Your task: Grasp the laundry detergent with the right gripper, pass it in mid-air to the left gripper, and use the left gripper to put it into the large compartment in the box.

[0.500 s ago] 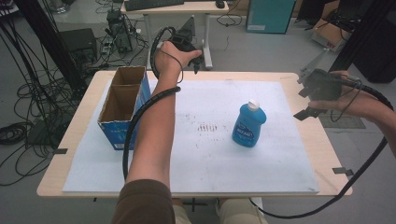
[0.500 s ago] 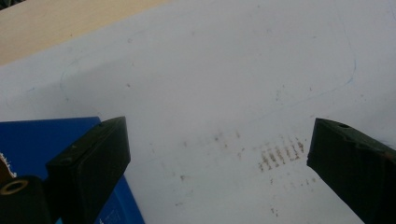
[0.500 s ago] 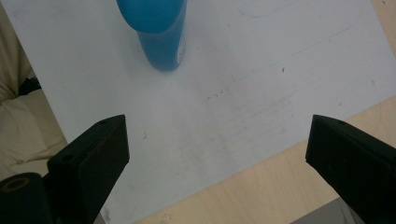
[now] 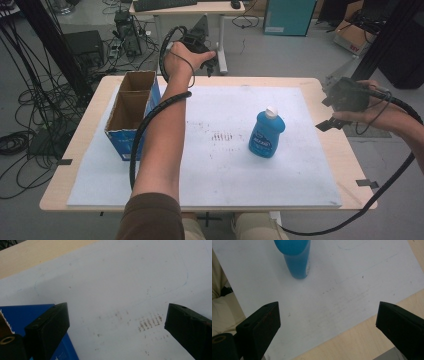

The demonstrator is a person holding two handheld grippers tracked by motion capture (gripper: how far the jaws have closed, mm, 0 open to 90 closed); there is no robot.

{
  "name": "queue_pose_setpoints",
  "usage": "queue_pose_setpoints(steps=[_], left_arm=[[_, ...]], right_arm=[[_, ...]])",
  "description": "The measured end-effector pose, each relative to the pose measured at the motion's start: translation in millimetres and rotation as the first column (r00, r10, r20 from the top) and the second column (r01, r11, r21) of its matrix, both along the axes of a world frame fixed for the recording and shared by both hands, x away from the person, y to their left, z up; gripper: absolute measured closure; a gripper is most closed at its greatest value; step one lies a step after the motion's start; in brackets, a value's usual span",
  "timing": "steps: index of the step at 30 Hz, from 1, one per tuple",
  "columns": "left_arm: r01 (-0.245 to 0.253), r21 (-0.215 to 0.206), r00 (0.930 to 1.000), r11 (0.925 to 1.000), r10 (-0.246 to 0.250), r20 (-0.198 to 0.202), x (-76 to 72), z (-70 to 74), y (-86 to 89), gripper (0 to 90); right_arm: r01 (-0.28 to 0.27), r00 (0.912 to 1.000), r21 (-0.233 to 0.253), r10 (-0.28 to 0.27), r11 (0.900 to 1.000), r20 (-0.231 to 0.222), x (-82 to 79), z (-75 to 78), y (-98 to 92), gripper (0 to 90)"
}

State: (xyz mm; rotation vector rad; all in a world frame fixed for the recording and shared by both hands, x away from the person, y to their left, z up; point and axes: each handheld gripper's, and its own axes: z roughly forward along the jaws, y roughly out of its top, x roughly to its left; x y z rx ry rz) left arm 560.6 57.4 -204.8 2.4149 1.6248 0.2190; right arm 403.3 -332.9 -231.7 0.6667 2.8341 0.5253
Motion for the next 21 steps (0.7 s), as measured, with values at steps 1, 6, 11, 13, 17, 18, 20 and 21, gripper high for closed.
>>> queue_pose_setpoints(steps=[1,6,11,13,17,18,20,21], left_arm=[[-0.001,-0.001,1.0000,1.0000,0.001,0.001,-0.4,0.2,0.3,6.0],[-0.002,-0.005,1.0000,1.0000,0.002,0.007,-2.0,0.6,2.5,6.0],[-0.001,-0.004,1.0000,1.0000,0.001,0.004,-3.4,-1.5,4.0,6.0],[-0.001,-0.002,1.0000,1.0000,0.001,-0.001,-3.9,-3.6,4.7,6.0],[0.005,-0.004,1.0000,1.0000,-0.005,-0.007,-5.3,-4.0,4.4,5.9],[0.006,-0.006,1.0000,1.0000,-0.006,0.001,-5.9,-4.2,4.0,5.9],[0.007,-0.007,1.0000,0.9999,-0.007,0.002,-6.6,-3.9,3.6,5.9],[0.010,-0.007,1.0000,0.9999,-0.010,0.001,-7.0,-3.5,3.4,5.9]], right_arm=[[0.001,1.0000,0.007,-0.001,1.000,0.001,-0.9,-0.3,-1.0,5.4],[0.010,0.9999,0.021,-0.010,1.000,0.011,-5.8,-1.4,-4.5,5.3],[0.026,0.9996,0.037,-0.026,0.999,0.012,-9.1,-4.6,-8.2,5.0],[0.037,0.9992,0.042,-0.037,0.998,0.012,-12.3,-10.2,-11.8,4.9],[0.053,0.9985,0.059,-0.054,0.997,0.009,-19.9,-18.1,-15.6,4.9],[0.057,0.9983,0.063,-0.058,0.996,0.009,-21.7,-20.0,-16.6,4.9],[0.064,0.9978,0.072,-0.065,0.995,0.011,-25.0,-23.9,-18.9,4.9],[0.068,0.9974,0.084,-0.070,0.994,0.016,-26.8,-26.1,-20.0,4.8]])
